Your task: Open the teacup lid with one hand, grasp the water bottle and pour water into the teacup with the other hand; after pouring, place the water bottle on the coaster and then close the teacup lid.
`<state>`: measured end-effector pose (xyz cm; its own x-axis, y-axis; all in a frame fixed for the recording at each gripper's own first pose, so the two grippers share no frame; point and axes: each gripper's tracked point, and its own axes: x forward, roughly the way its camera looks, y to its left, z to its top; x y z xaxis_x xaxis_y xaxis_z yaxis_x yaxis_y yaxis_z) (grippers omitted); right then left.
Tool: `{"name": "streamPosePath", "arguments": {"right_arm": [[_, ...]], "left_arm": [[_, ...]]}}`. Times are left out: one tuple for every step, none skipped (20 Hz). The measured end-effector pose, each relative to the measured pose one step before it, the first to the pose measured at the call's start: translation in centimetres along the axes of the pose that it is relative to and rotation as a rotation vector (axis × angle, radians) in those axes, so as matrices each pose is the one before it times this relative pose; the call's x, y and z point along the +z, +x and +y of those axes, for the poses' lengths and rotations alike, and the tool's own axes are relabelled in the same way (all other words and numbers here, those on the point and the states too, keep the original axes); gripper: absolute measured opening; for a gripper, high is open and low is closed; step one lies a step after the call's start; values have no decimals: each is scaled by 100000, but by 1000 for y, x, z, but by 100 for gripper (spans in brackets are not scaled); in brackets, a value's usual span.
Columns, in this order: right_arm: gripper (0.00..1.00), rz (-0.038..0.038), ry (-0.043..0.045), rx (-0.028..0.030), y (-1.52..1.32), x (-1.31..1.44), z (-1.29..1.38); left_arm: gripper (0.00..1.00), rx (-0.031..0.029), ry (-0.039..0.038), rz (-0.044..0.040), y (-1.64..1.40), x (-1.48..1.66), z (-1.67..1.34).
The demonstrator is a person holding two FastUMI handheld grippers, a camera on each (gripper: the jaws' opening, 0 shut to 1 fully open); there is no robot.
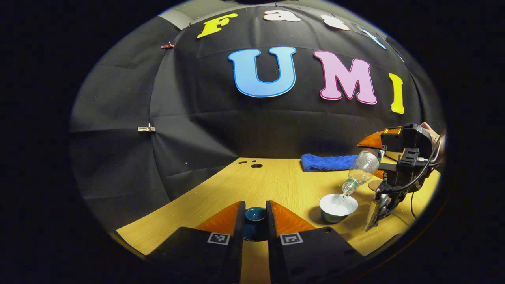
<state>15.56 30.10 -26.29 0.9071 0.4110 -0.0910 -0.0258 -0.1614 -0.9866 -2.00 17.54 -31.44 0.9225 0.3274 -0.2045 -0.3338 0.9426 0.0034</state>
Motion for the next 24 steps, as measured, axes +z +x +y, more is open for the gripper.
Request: {"name": "streamPosePath", "arguments": {"right_arm": [[74, -296, -860, -1251, 129, -18, -227], [74, -166, -1350, -1561, -38, -190, -348], [74, -386, -1364, -1560, 181, -15, -408], [74, -476, -1263, -1610, 101, -152, -307], [72, -544, -1260, -1701, 143, 49, -222], [74, -777, -1616, -2445, 187, -18, -428], [71, -982, -1813, -2300, 72, 94, -397], [74, -806, -2029, -2286, -2, 79, -348], [74, -658, -1682, -1972, 112, -47, -390], [74, -471, -1212, -1550, 121, 38, -240], [74, -481, -783, -895, 102, 30, -158], [73, -696, -865, -1120, 35, 104, -176], [73, -492, -1216, -1091, 40, 62, -249], [74, -294, -525, -923, -48, 34, -208], [74, -239, 377, 134, 71, 119, 124], [74, 27, 261, 118, -30, -26, 147], [74, 71, -106, -12, -73, 54, -38], [72, 71, -51, 41, -6, -60, -57], [74, -291, 3, -119, 57, 11, -53], [74, -527, 229, -23, -39, 100, 34], [72, -543, 125, -179, 61, 55, -5], [72, -307, 243, -28, -58, 8, 36], [74, -134, 1053, 789, 16, 76, 128], [74, 174, 2456, 1078, -54, -62, 267]], "left_arm": [[27, -99, 50, 70, -20, -28, -59], [31, -171, 90, 20, -33, -7, -77], [31, -148, 257, -279, -79, 159, -88], [31, -63, 281, -202, -26, -69, -44], [35, -71, 29, -30, -59, 40, -12], [31, -26, -382, 29, -128, -7, -40], [31, -55, -609, 41, 49, 77, -100], [31, 166, -577, -271, -74, -24, -2], [31, 149, -366, -329, -99, 147, 87], [31, 253, -129, -163, -66, -70, 57], [35, 360, -75, -29, -40, 65, 130], [31, 261, -135, -24, -156, -79, 143], [31, 187, -180, -32, -118, 61, 79], [31, 290, -218, -76, -58, -121, 85], [31, 281, -216, -47, -69, 71, 173], [31, 305, -72, -26, -198, -3, 120], [31, 192, 20, 120, -94, 64, 94], [36, 229, 105, 56, -41, -175, 92], [31, 245, 84, -13, -23, 109, 114], [31, 341, -98, -155, -157, 16, 182], [31, 241, -294, -108, -101, 109, 95], [31, 237, -216, -55, 67, -142, 39], [31, 321, -104, 10, 27, 73, 23], [31, 359, -123, 114, 24, -88, 21]]}}
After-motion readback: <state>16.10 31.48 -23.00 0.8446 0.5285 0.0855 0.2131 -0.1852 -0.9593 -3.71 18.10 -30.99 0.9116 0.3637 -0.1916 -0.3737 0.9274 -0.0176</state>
